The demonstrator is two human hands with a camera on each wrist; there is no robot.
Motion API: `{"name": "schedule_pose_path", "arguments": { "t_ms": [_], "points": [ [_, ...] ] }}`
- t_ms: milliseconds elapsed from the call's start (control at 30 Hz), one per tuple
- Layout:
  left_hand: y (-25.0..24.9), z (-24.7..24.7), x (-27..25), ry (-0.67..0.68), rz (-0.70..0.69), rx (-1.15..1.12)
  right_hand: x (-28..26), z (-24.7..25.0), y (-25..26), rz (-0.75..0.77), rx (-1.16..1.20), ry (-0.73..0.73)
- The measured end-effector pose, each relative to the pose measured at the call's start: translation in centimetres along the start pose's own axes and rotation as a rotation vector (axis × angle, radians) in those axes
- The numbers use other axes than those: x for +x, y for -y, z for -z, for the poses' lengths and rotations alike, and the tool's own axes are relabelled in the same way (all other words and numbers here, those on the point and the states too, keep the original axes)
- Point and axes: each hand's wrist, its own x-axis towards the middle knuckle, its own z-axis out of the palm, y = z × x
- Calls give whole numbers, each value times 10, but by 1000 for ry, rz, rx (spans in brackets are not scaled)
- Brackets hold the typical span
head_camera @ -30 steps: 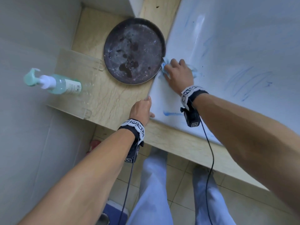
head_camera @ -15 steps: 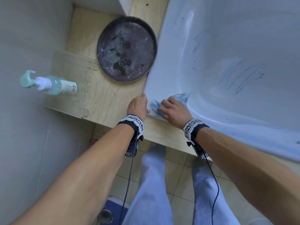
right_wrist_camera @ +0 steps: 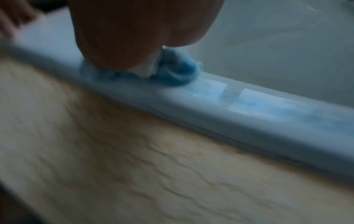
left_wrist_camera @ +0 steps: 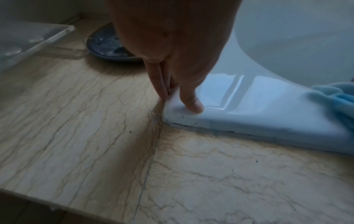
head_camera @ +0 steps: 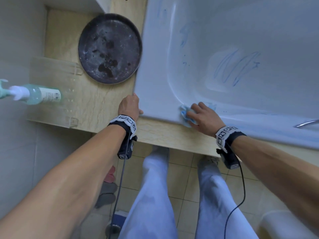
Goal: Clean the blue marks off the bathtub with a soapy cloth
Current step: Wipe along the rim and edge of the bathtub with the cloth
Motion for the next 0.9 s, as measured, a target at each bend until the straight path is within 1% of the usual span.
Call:
{"name": "schedule_pose_path", "arguments": {
  "t_ms": [67, 133, 200, 233, 300, 367, 433, 500, 600, 667, 767, 833, 900],
  "points": [
    [2, -2, 0, -17, -7, -12, 17, 11, 22, -208, 258, -115],
    [5, -6, 1, -49, -17, -29, 38, 27, 44, -373, 554, -260],
    [7, -10, 3, -60, -23, -49, 59, 39, 62, -486, 824, -360],
    [8, -11, 4, -64, -25, -49, 67, 40, 68, -520, 924, -395],
    [8, -10, 4, -51, -23, -28, 75, 32, 71, -587, 1008, -427],
    [6, -7, 4, -30, -21, 6, 70, 18, 66, -653, 915, -434],
    [5, -7, 3, -19, -17, 17, 57, 4, 57, -689, 708, -440],
    [5, -8, 3, -14, -8, 26, 44, -9, 52, -650, 490, -462],
    [6, -8, 5, -8, -9, 34, 33, -24, 60, -594, 286, -524],
    [4, -7, 6, -3, 0, 46, 31, -33, 73, -606, 200, -510],
    [3, -5, 4, 3, 10, 59, 40, -42, 92, -665, 116, -469],
    [4, -5, 2, -16, -6, 69, 46, -44, 100, -711, 98, -392],
    [4, -7, -1, -45, -14, 73, 50, -46, 104, -693, 88, -333]
  ]
}}
